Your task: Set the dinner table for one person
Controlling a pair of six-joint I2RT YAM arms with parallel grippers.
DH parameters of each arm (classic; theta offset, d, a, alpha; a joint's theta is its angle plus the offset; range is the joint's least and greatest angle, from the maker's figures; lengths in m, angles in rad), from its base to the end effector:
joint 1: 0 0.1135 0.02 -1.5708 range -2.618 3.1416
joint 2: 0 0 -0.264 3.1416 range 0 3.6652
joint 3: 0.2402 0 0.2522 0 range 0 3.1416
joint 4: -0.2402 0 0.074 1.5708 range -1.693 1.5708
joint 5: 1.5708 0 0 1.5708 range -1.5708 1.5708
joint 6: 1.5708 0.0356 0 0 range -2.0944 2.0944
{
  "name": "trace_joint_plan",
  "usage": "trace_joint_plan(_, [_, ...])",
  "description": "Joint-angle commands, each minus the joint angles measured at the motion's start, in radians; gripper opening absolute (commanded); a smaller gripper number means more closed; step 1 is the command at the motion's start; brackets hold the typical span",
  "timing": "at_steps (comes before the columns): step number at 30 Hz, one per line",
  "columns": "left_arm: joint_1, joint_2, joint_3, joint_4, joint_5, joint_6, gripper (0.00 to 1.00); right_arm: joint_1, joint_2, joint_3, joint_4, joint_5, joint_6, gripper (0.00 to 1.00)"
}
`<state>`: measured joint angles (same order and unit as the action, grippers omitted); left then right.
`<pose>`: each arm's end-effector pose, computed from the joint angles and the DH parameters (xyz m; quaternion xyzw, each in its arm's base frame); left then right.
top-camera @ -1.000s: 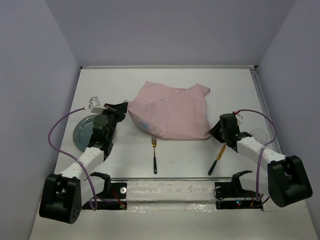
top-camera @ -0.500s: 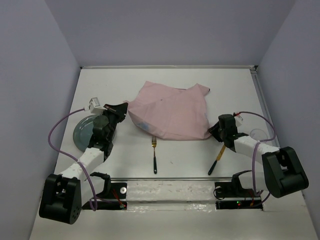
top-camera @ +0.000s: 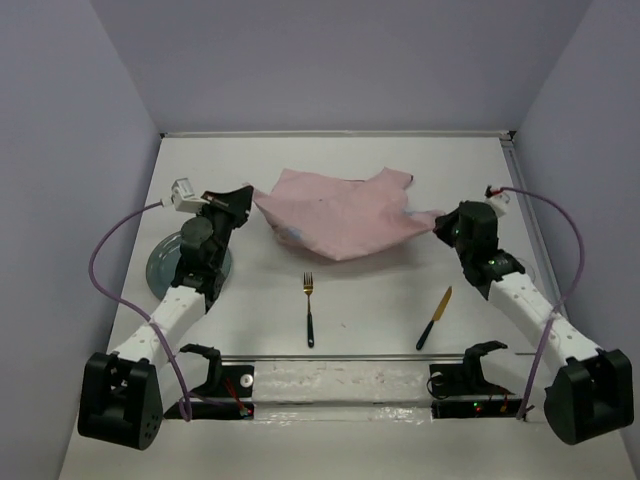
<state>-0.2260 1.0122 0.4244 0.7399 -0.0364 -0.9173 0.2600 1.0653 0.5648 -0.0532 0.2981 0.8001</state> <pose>0.2201 -0.0493 0.2681 -0.2336 0.6080 -0.4005 0.6445 0.2228 0.0484 0.2228 0.3001 0.8132 0.1315 0.4810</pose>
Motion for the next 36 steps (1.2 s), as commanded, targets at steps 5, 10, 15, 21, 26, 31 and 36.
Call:
trace_joint_plan(5, [0.001, -0.096, 0.361, -0.014, -0.132, 0.167, 0.00, -0.007, -0.180, 0.508, -0.126, 0.200, -0.409, 0.00])
trace_joint_plan(10, [0.001, -0.141, 0.428, -0.046, -0.175, 0.241, 0.00, -0.007, -0.154, 0.708, -0.168, 0.219, -0.487, 0.00])
trace_joint_plan(15, [0.002, -0.166, 0.461, -0.063, -0.177, 0.274, 0.00, -0.007, -0.149, 0.811, -0.191, 0.164, -0.489, 0.00])
trace_joint_plan(21, [0.001, -0.101, 0.479, -0.071, -0.169, 0.278, 0.00, -0.007, -0.056, 0.823, -0.182, 0.188, -0.504, 0.00])
trace_joint_plan(26, [0.004, 0.050, 0.556, -0.082, -0.160, 0.305, 0.00, -0.007, 0.076, 0.810, -0.097, 0.177, -0.516, 0.00])
trace_joint_plan(31, [0.046, 0.212, 0.771, -0.171, -0.054, 0.296, 0.00, -0.045, 0.267, 0.938, -0.062, 0.110, -0.529, 0.00])
trace_joint_plan(36, [0.080, 0.342, 0.967, -0.244, 0.018, 0.289, 0.00, -0.091, 0.381, 1.191, -0.066, 0.072, -0.575, 0.00])
